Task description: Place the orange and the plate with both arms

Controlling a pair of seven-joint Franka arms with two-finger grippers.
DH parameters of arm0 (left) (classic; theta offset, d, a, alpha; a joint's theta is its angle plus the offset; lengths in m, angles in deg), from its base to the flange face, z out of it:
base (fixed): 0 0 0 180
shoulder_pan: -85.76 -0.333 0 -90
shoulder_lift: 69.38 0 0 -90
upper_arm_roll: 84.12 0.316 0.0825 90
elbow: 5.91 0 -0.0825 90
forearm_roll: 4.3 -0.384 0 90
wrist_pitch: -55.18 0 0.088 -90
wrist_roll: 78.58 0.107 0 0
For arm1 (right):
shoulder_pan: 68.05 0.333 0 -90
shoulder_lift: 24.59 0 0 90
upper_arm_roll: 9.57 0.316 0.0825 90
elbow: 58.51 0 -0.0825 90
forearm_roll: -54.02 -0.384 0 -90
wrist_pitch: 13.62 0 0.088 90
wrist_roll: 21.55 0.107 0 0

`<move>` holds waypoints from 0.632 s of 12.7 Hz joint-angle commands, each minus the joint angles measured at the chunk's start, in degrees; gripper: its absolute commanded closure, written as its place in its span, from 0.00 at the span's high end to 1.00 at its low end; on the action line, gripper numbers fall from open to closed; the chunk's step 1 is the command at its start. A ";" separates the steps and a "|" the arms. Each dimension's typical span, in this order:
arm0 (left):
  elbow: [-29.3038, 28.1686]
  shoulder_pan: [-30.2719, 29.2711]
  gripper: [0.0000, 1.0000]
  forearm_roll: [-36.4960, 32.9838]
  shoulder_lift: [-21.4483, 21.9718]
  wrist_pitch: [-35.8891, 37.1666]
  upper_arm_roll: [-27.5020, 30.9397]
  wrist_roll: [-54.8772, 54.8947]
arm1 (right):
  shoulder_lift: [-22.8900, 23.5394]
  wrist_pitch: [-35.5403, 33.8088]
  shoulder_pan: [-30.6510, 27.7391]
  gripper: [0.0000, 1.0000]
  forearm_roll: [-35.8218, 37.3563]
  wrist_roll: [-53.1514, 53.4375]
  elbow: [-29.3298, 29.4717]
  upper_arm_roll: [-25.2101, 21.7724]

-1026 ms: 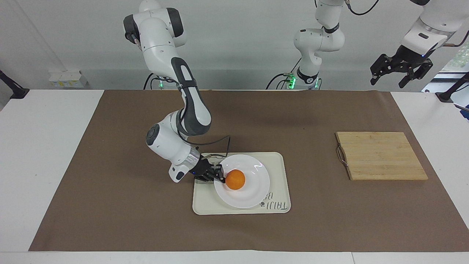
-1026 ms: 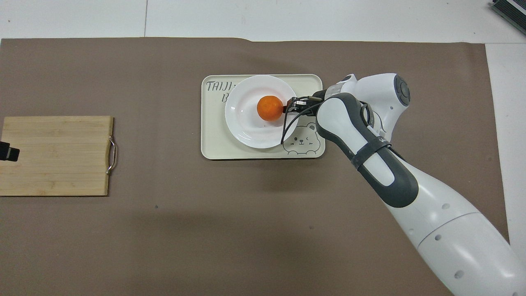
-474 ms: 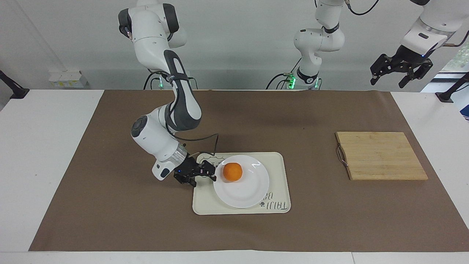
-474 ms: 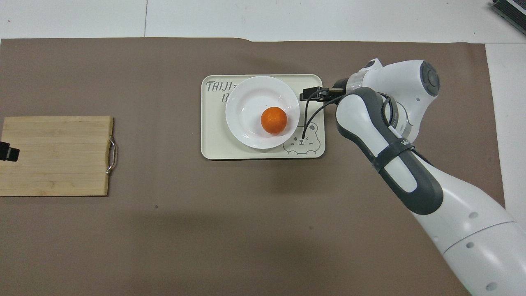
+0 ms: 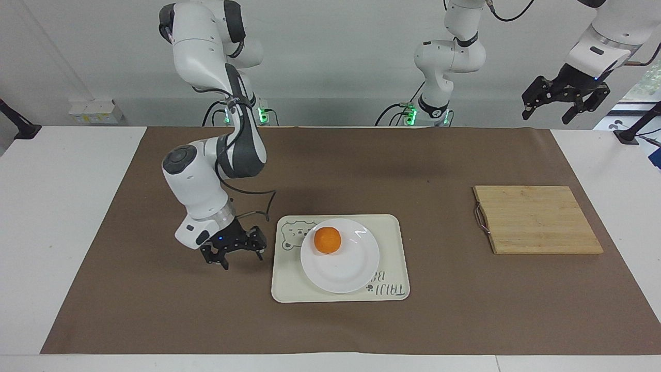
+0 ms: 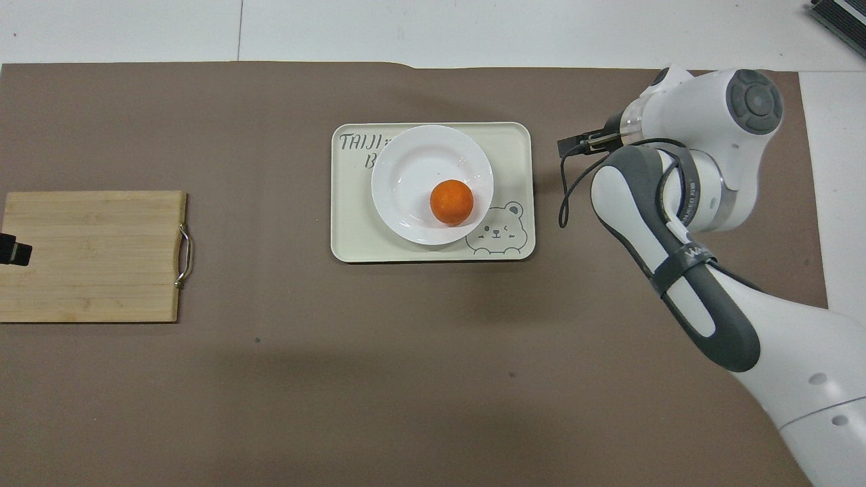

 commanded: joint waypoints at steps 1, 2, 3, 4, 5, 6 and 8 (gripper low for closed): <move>0.03 -0.76 1.00 -0.80 0.43 0.70 -0.50 0.42 | -4.43 -6.88 -2.29 1.00 4.08 3.37 -0.48 -0.57; 0.03 -0.76 1.00 -0.80 0.43 0.70 -0.50 0.42 | -5.93 -9.60 -2.29 1.00 6.44 3.99 -0.39 -1.62; 0.03 -0.76 1.00 -0.80 0.43 0.70 -0.50 0.42 | -7.77 -12.32 -2.38 1.00 8.29 4.26 -0.39 -1.89; 0.03 -0.76 1.00 -0.80 0.43 0.70 -0.50 0.42 | -9.70 -15.92 -2.47 1.00 9.00 4.87 -0.39 -2.42; 0.03 -0.76 1.00 -0.80 0.43 0.79 -0.50 0.42 | -11.63 -19.00 -2.47 1.00 9.09 5.31 -0.39 -3.29; 0.03 -0.76 1.00 -0.80 0.43 0.70 -0.50 0.42 | -13.31 -20.94 -2.47 1.00 9.18 5.41 -0.39 -3.47; 0.03 -0.76 1.00 -0.80 0.43 0.70 -0.50 0.51 | -17.26 -27.26 -2.29 1.00 9.01 7.41 -0.30 -3.92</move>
